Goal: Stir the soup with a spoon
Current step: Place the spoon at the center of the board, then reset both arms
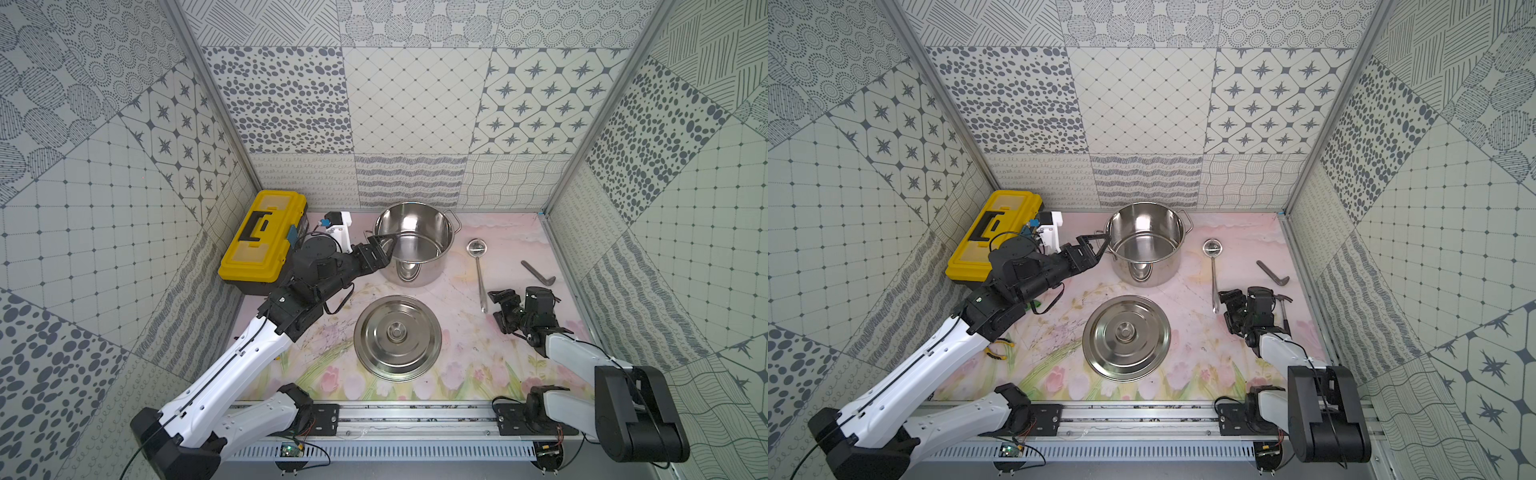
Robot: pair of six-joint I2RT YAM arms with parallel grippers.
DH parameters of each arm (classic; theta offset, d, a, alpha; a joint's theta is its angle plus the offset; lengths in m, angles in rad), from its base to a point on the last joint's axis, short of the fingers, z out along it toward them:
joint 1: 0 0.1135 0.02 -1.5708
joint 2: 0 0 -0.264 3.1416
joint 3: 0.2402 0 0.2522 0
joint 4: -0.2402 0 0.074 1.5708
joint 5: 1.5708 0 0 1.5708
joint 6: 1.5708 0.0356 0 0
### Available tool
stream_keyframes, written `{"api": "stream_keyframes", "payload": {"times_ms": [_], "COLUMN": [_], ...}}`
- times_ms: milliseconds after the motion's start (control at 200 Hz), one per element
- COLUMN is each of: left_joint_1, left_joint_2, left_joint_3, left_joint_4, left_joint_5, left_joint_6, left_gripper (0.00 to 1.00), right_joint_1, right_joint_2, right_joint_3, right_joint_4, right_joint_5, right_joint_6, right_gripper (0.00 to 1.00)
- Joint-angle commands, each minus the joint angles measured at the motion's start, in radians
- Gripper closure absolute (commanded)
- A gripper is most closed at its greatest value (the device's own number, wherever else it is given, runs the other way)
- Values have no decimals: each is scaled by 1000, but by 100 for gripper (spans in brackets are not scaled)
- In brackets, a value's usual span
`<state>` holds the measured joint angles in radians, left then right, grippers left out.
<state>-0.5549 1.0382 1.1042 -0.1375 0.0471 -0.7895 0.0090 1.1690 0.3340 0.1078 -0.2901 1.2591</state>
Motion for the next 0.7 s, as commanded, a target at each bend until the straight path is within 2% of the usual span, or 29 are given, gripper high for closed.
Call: {"api": "stream_keyframes", "payload": {"times_ms": [0, 45, 210, 280, 350, 465, 545, 620, 695], "left_joint_1": [6, 6, 7, 7, 7, 7, 10, 22, 69], "left_joint_2": [-1, -4, -19, -53, -104, -163, -169, -156, -120], "left_joint_3": [4, 11, 71, 27, -48, -136, -219, -334, -438], "left_joint_4": [60, 33, -137, -148, -97, -32, 53, 164, 257], "left_joint_5": [-11, -28, -95, -142, -253, -378, -466, -503, -510], "left_joint_6": [-2, 8, 171, 199, 221, 429, 589, 724, 747], "left_gripper": [1, 0, 1, 0, 0, 0, 0, 0, 1], "right_joint_1": [-3, -1, 0, 0, 0, 2, 2, 3, 2], "right_joint_2": [-78, -113, -211, -212, -210, -219, -211, -200, -190], "right_joint_3": [40, 74, 265, 366, 459, 522, 509, 435, 336], "right_joint_4": [-160, -251, -509, -587, -627, -561, -472, -342, -190], "right_joint_5": [46, 69, 196, 267, 341, 446, 421, 424, 464], "right_joint_6": [-88, -147, -454, -603, -737, -905, -989, -997, -971], "right_gripper": [8, 3, 3, 3, 3, 3, 3, 3, 3]}}
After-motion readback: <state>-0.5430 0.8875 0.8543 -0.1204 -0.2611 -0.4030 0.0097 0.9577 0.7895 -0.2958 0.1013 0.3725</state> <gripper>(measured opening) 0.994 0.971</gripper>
